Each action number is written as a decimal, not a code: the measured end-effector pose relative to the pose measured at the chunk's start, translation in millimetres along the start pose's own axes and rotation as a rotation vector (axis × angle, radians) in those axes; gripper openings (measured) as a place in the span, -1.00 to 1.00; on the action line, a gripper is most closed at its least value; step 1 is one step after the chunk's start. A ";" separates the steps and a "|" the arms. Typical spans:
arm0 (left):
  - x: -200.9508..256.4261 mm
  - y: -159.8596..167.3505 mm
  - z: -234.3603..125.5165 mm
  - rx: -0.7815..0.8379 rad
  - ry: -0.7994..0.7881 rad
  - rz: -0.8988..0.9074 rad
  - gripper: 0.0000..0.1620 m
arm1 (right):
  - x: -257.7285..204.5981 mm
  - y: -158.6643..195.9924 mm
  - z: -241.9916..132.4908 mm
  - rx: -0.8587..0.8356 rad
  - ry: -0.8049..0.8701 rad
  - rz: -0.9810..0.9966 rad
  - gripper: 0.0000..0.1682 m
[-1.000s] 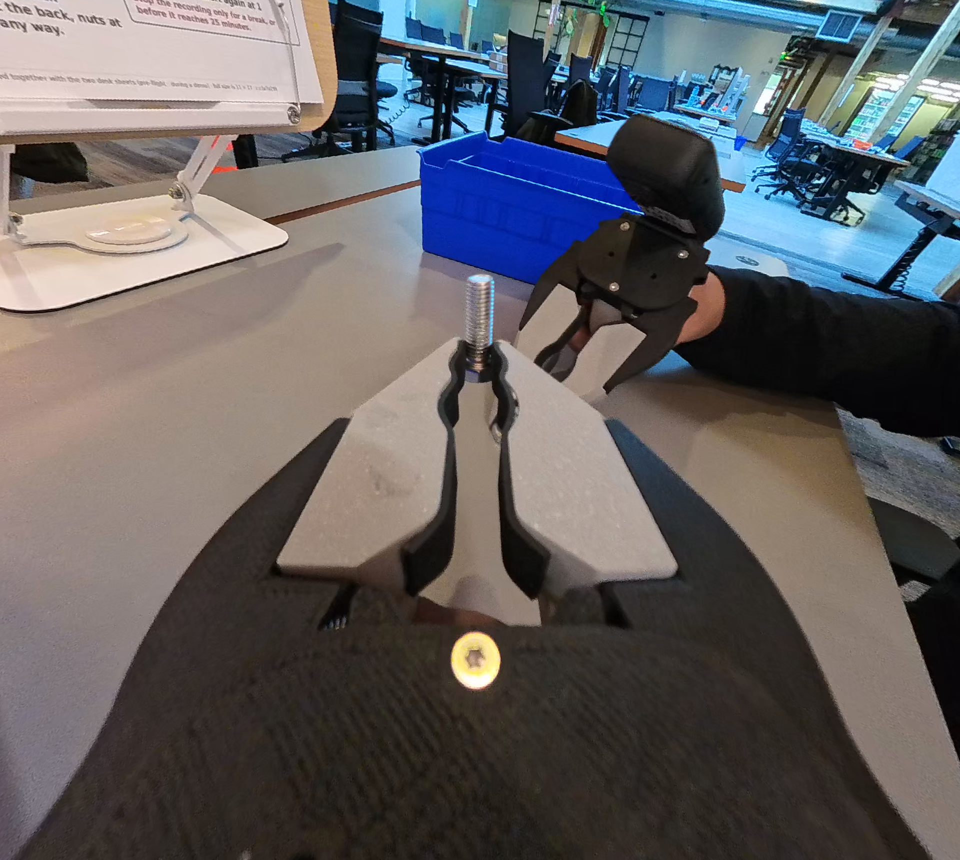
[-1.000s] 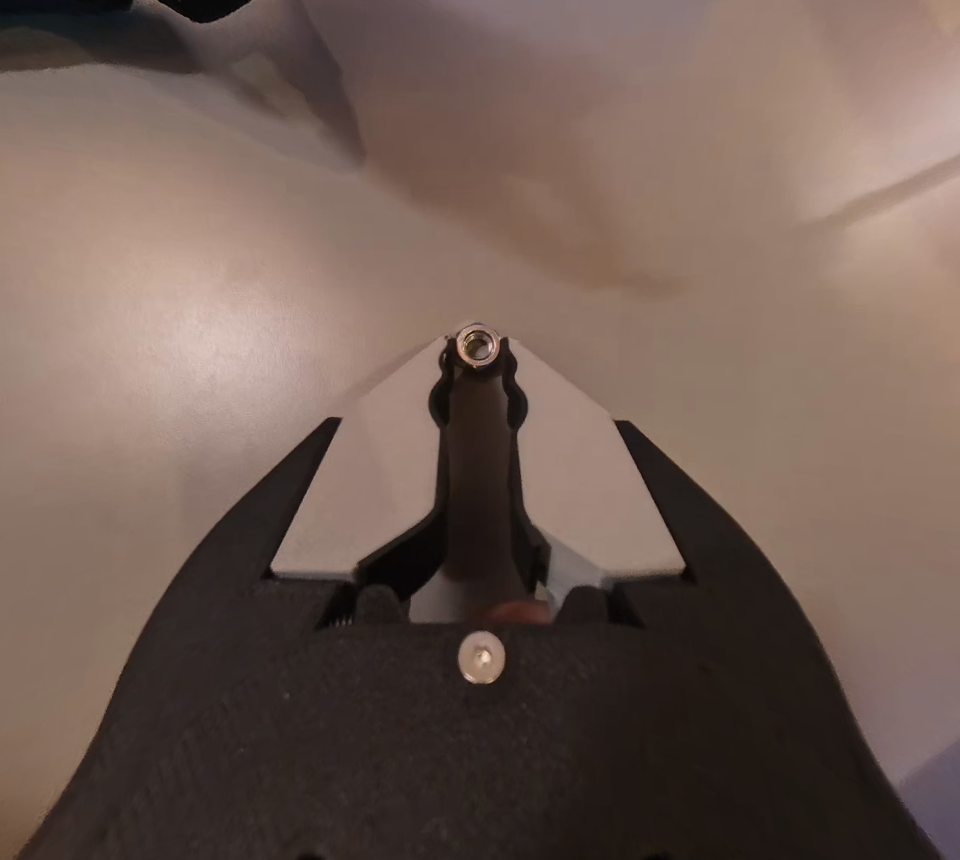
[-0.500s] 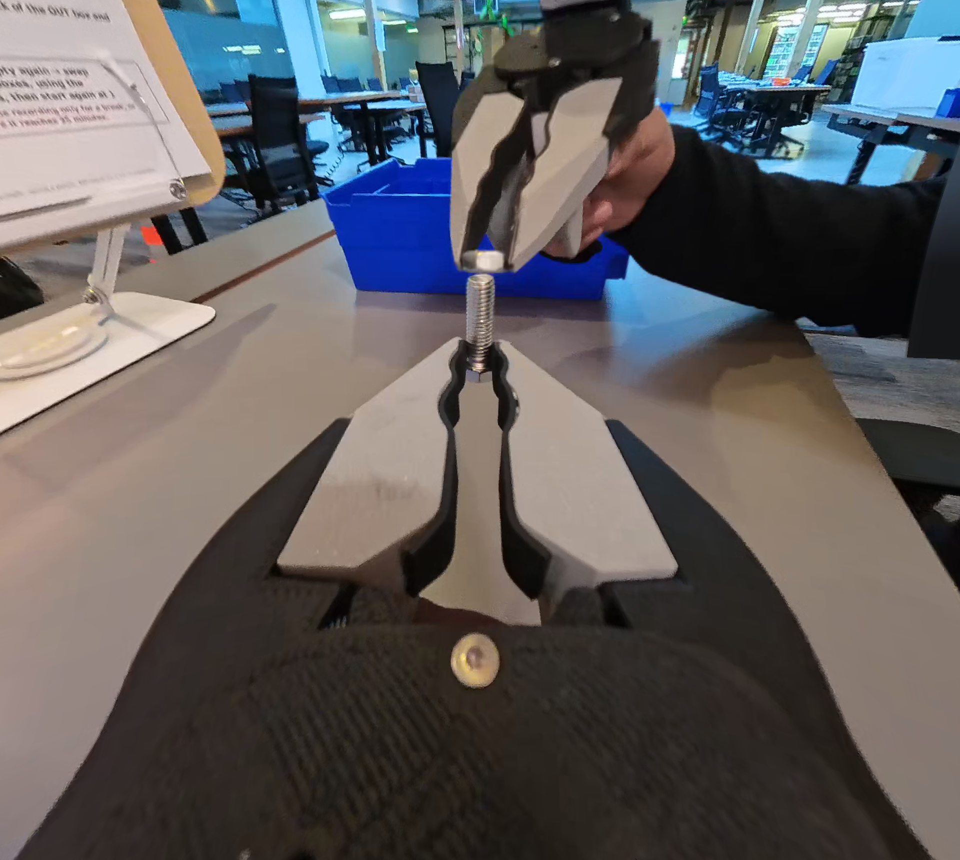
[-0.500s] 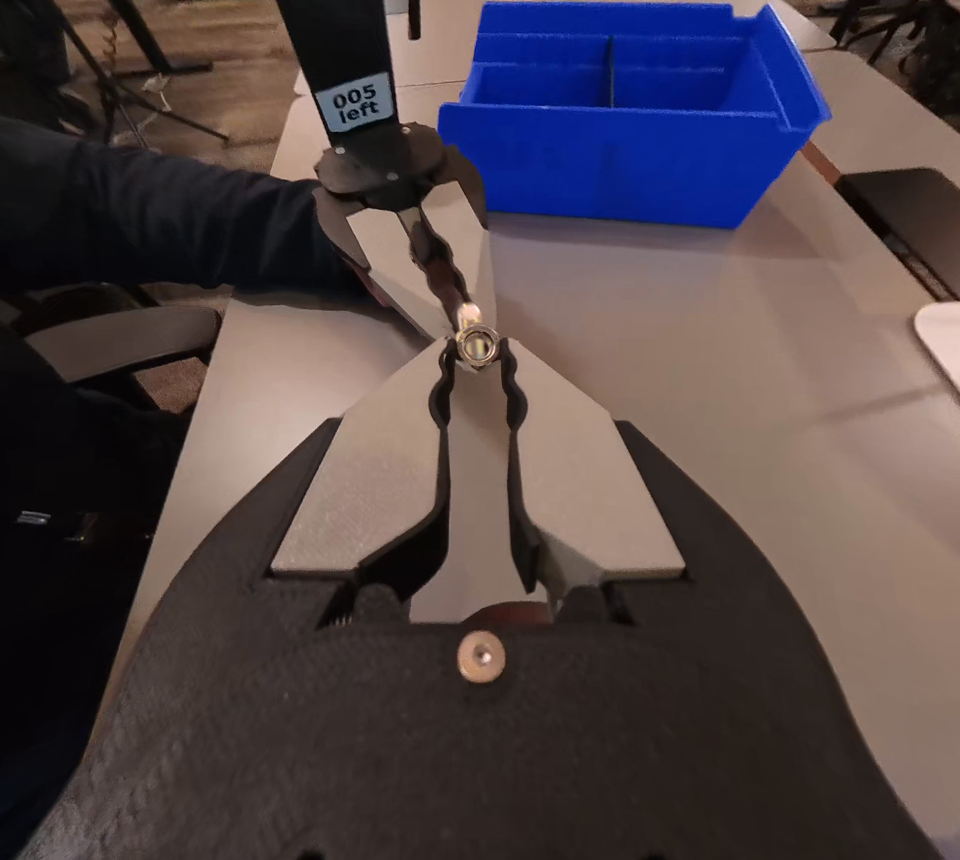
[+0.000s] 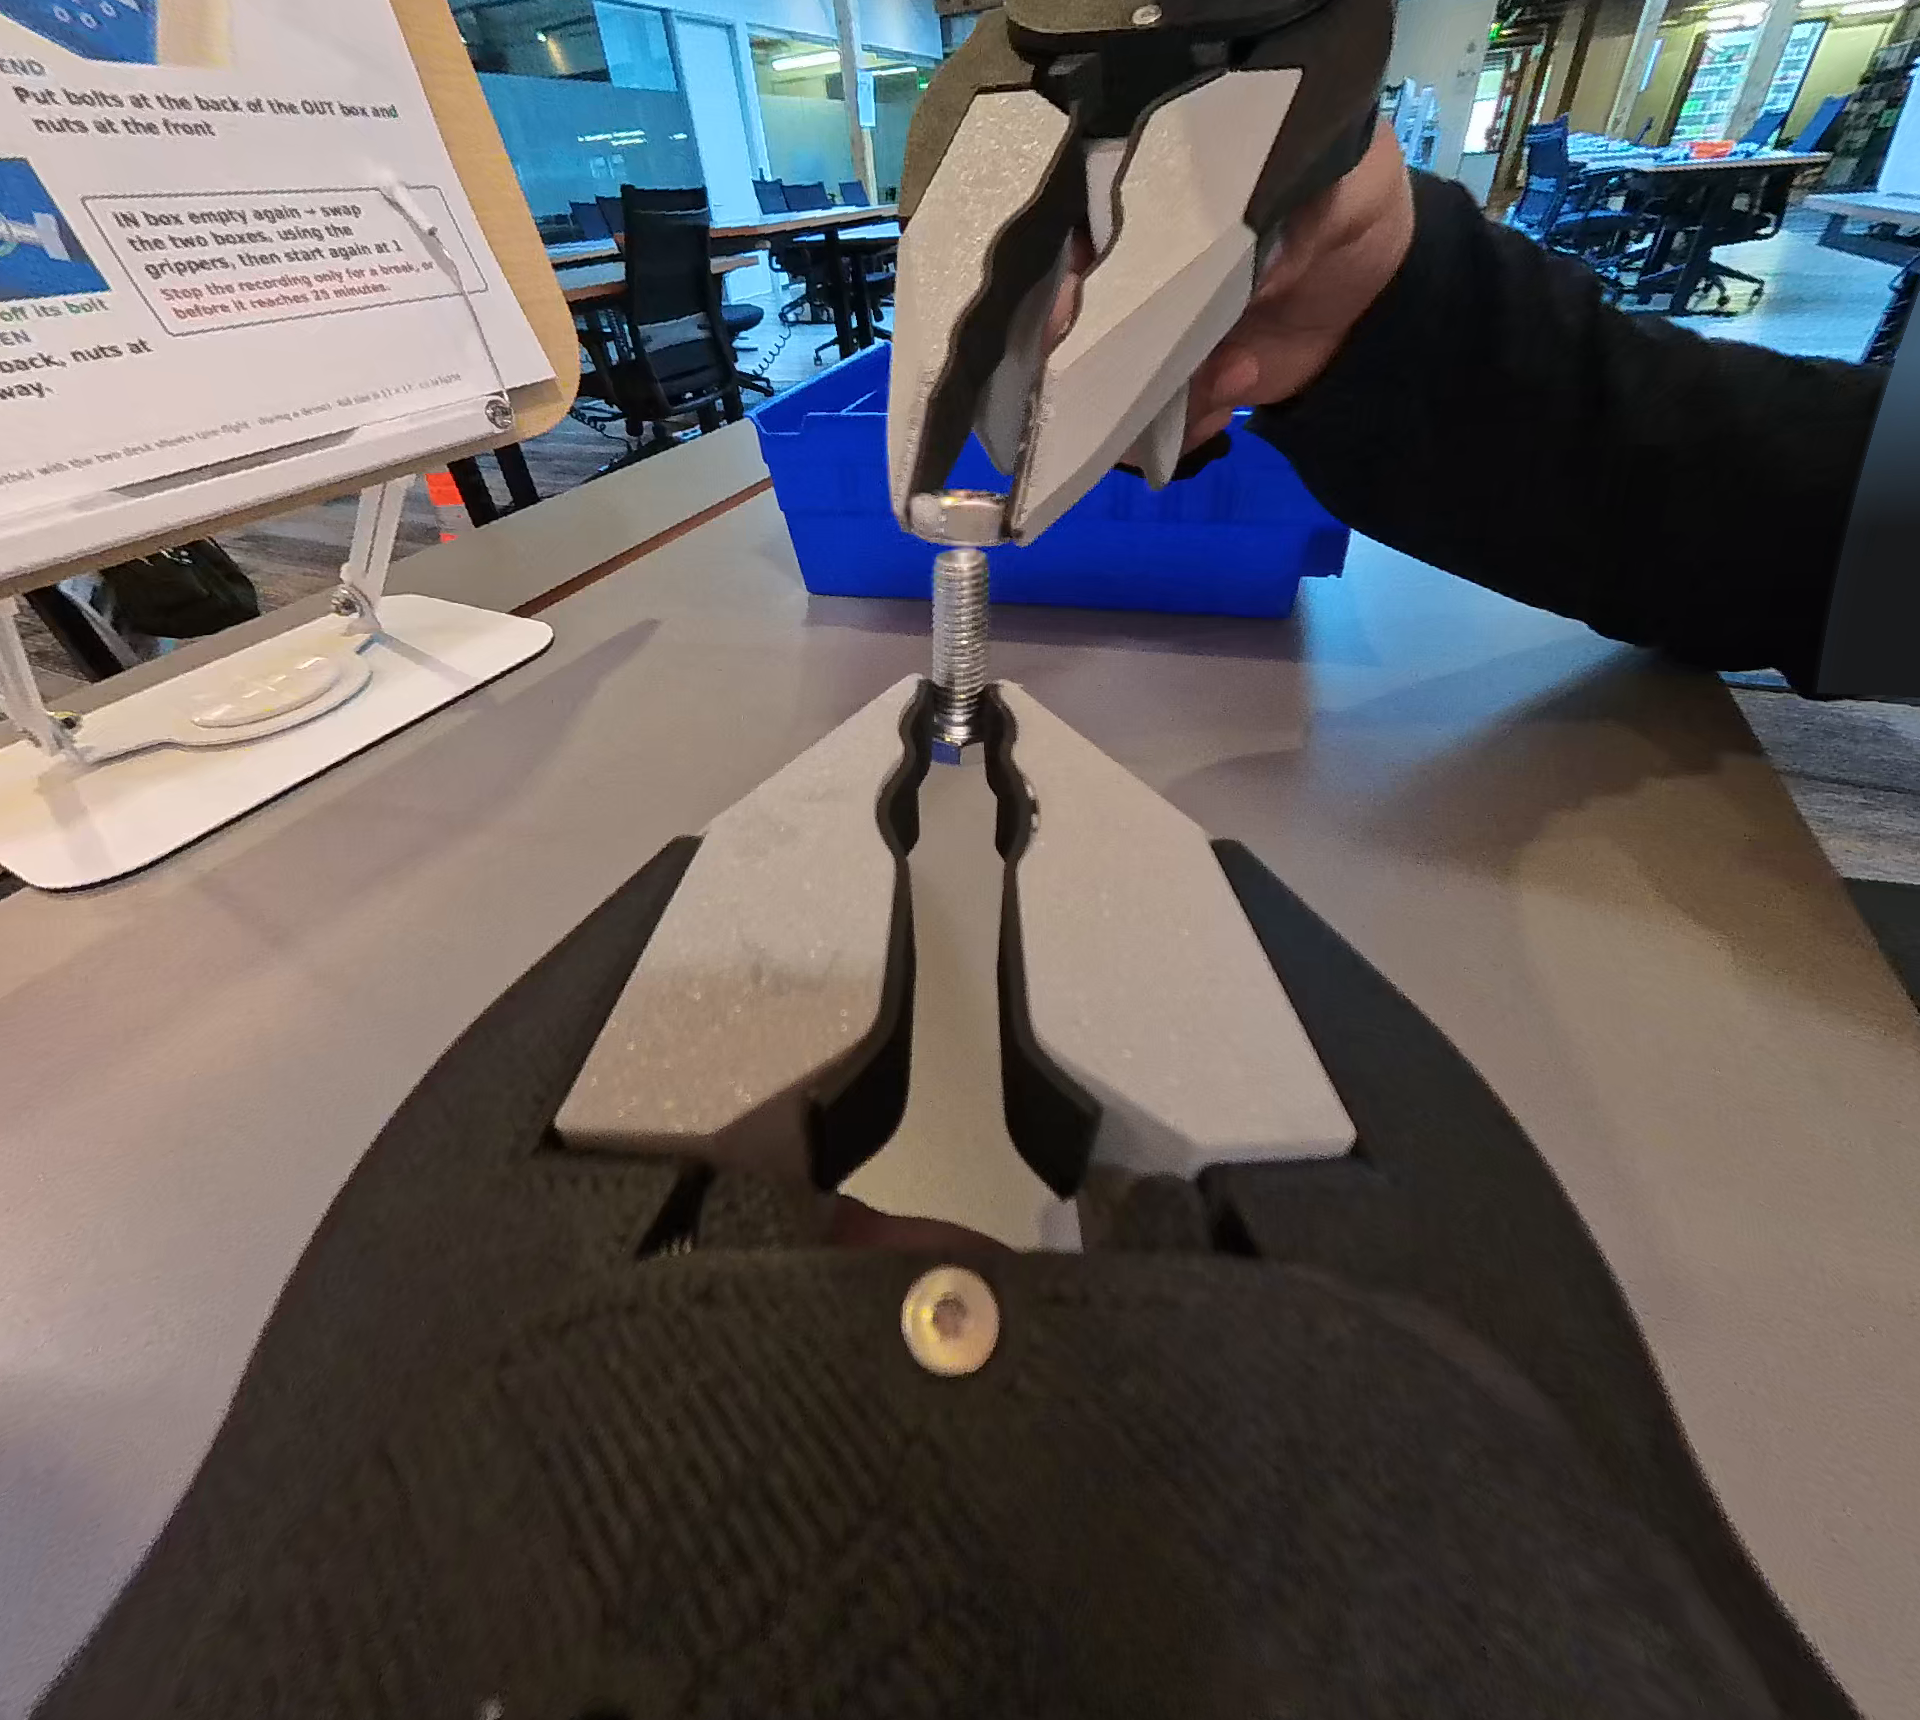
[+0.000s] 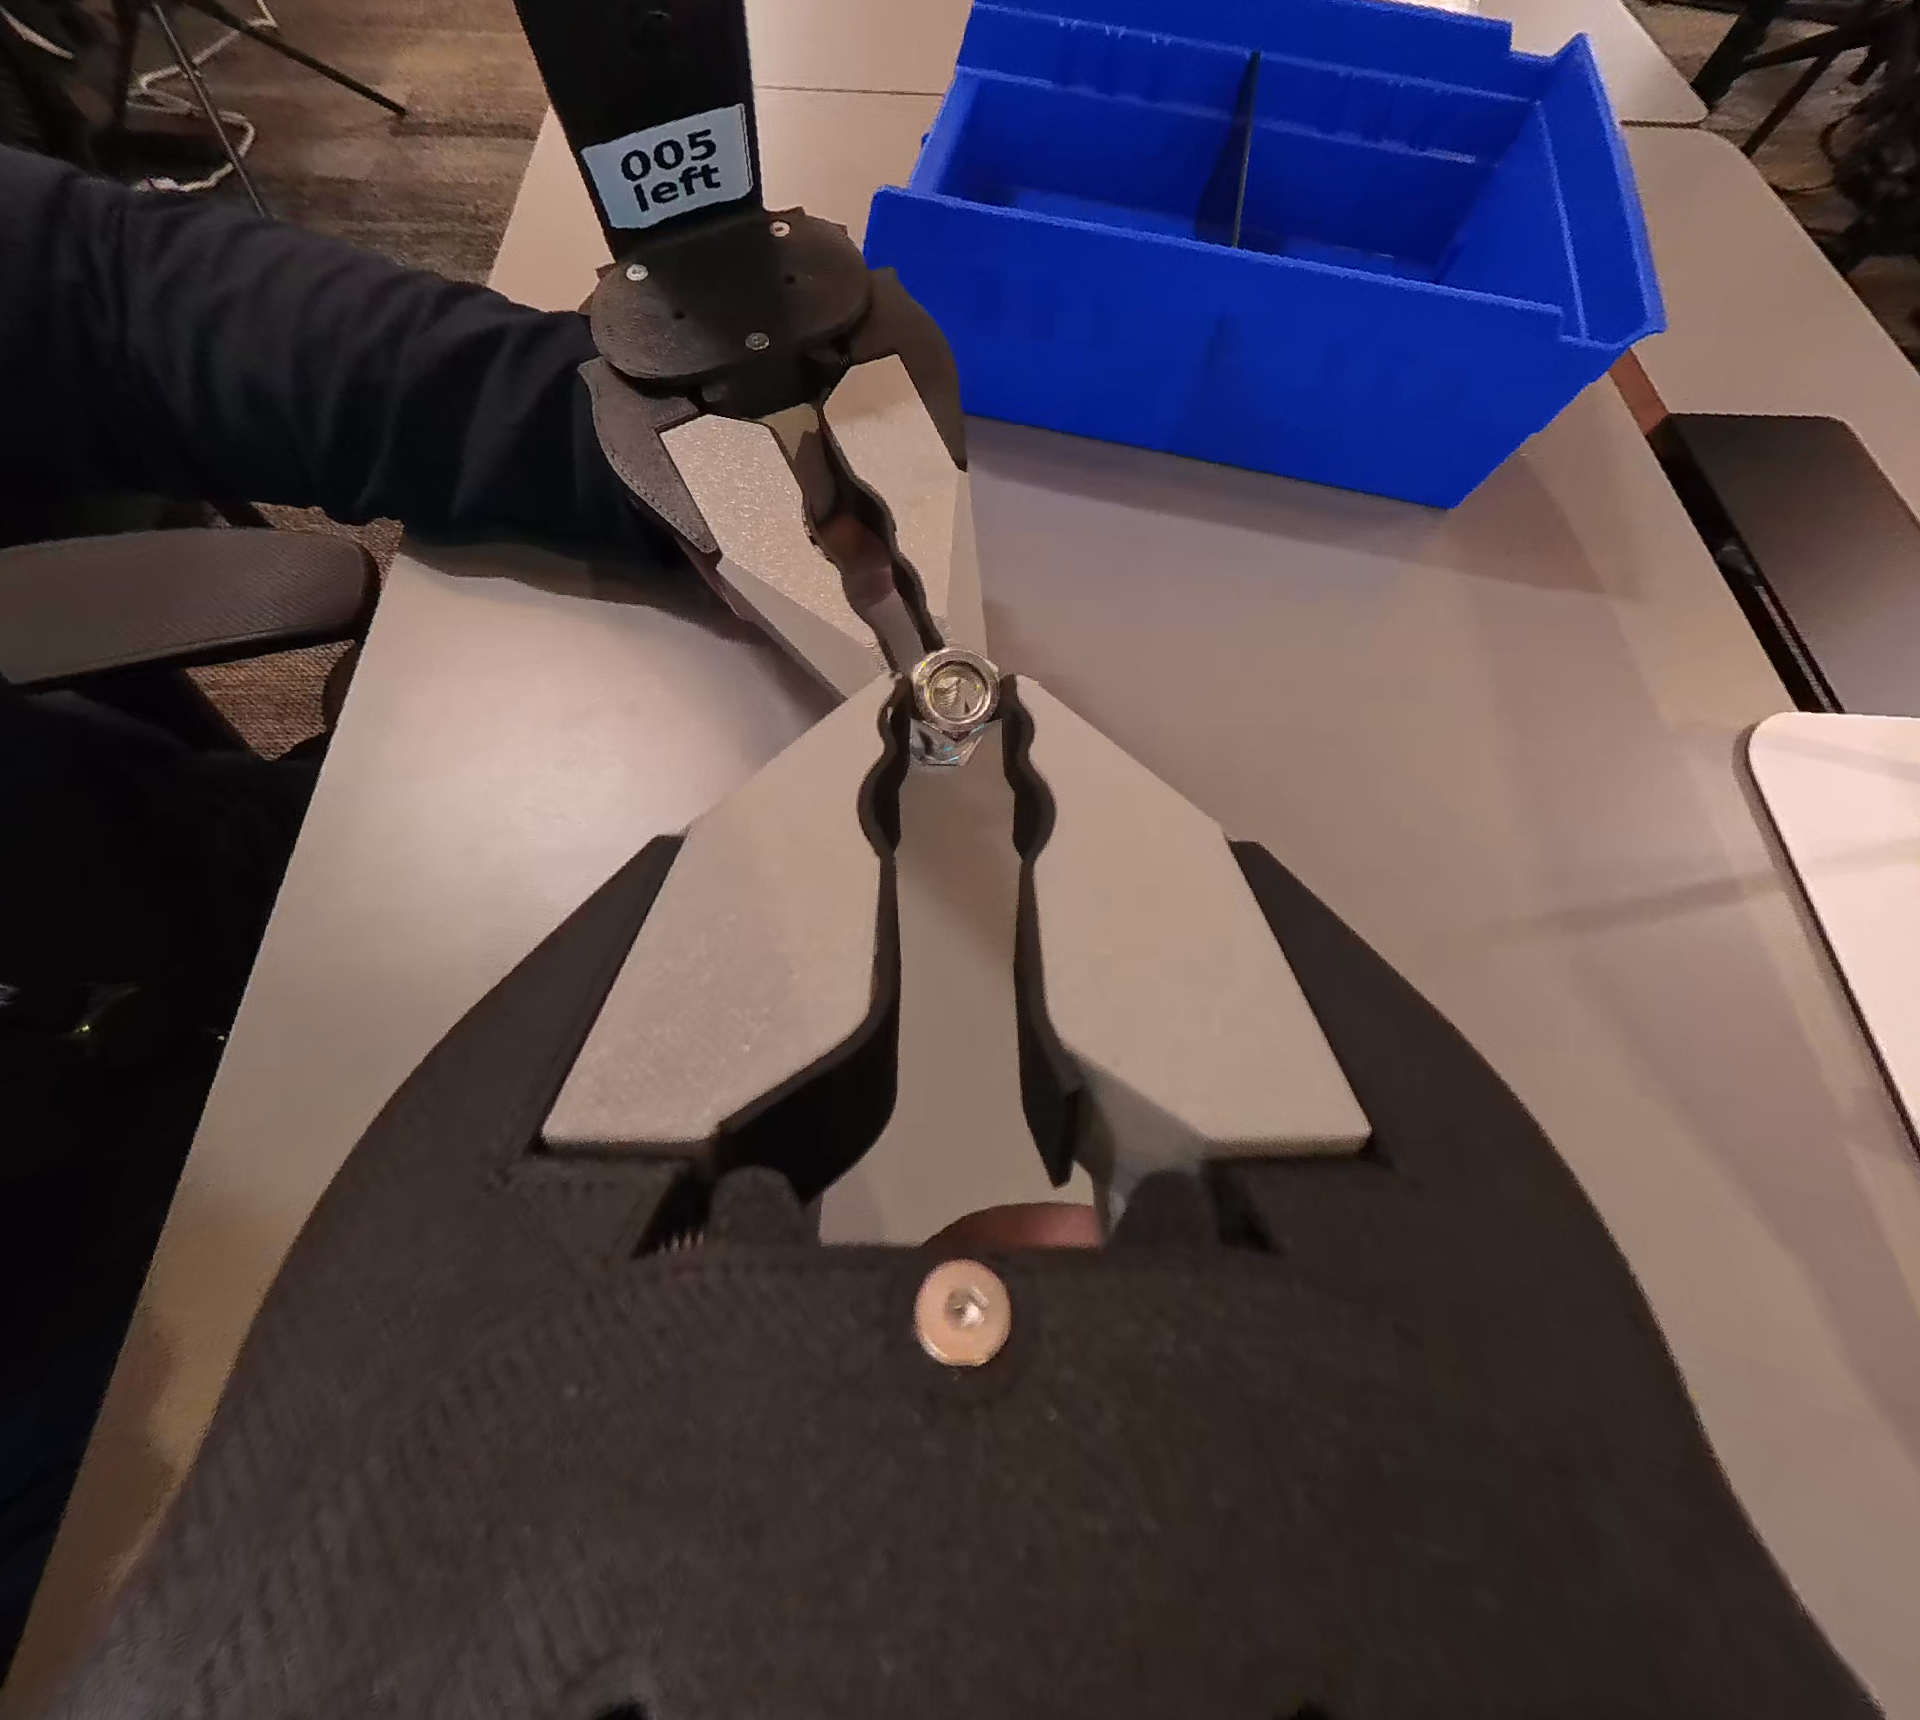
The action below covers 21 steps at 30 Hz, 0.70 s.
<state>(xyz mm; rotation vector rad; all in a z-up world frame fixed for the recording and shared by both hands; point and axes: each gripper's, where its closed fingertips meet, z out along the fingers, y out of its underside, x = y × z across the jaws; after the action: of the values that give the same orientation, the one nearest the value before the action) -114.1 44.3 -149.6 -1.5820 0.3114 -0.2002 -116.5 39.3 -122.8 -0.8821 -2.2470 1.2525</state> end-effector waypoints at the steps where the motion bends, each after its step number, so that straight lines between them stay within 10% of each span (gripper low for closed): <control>1: 0.2 -0.2 -0.1 0.000 0.001 0.000 -0.92 | 0.4 0.3 0.3 -0.004 0.000 -0.004 -0.83; 21: -1.1 4.4 2.3 -0.037 -0.036 0.029 -0.92 | -0.3 5.1 7.3 -0.051 0.016 -0.035 -0.83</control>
<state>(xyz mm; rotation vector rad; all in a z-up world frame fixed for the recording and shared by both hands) -114.8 46.8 -154.0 -1.6153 0.3116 -0.1441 -119.3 36.8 -130.9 -0.8638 -2.2811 1.1737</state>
